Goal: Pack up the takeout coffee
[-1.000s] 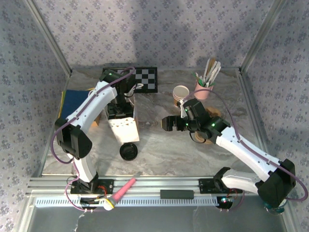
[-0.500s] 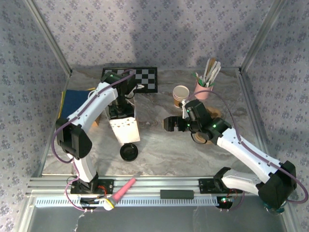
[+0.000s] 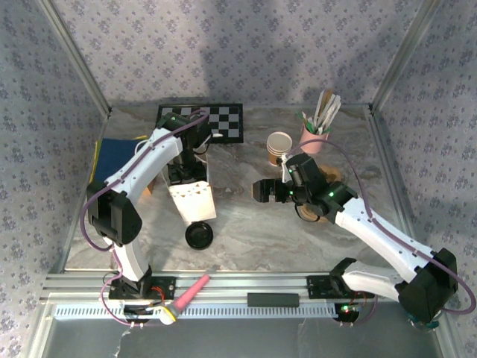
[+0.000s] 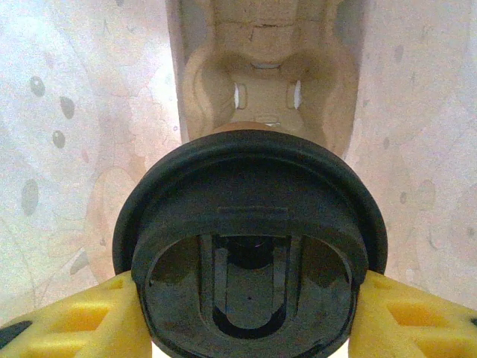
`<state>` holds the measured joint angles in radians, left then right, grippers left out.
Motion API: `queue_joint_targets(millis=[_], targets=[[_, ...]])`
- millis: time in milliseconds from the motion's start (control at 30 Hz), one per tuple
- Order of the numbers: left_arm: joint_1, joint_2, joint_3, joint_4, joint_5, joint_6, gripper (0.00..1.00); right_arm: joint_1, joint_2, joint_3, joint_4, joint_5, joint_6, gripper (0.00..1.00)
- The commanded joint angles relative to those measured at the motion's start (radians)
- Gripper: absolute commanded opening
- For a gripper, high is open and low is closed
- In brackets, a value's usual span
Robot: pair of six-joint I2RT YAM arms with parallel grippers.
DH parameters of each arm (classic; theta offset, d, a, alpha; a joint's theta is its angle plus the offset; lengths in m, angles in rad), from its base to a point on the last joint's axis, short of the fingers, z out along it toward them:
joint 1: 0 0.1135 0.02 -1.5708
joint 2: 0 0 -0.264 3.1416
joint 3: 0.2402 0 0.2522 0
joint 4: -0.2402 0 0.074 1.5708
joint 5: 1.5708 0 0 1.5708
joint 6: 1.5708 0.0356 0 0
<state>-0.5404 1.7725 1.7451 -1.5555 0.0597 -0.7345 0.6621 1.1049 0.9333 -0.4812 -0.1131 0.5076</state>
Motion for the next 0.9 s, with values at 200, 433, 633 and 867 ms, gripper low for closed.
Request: queue_joint_targets(millis=[200, 433, 633, 867], targets=[[0.007, -0.035, 0.029, -0.034, -0.01, 0.009, 0.51, -0.007, -0.016, -0.009, 0.002, -0.005, 0.013, 1.0], [0.007, -0.025, 0.07, -0.032, -0.007, 0.021, 0.51, -0.007, -0.011, -0.004, 0.002, -0.006, 0.014, 1.0], [0.007, -0.024, 0.073, -0.02, -0.002, 0.024, 0.51, -0.008, -0.008, -0.001, -0.001, -0.007, 0.012, 1.0], [0.007, -0.018, 0.07, -0.008, 0.007, 0.027, 0.51, -0.007, -0.005, 0.004, -0.006, -0.005, 0.01, 1.0]])
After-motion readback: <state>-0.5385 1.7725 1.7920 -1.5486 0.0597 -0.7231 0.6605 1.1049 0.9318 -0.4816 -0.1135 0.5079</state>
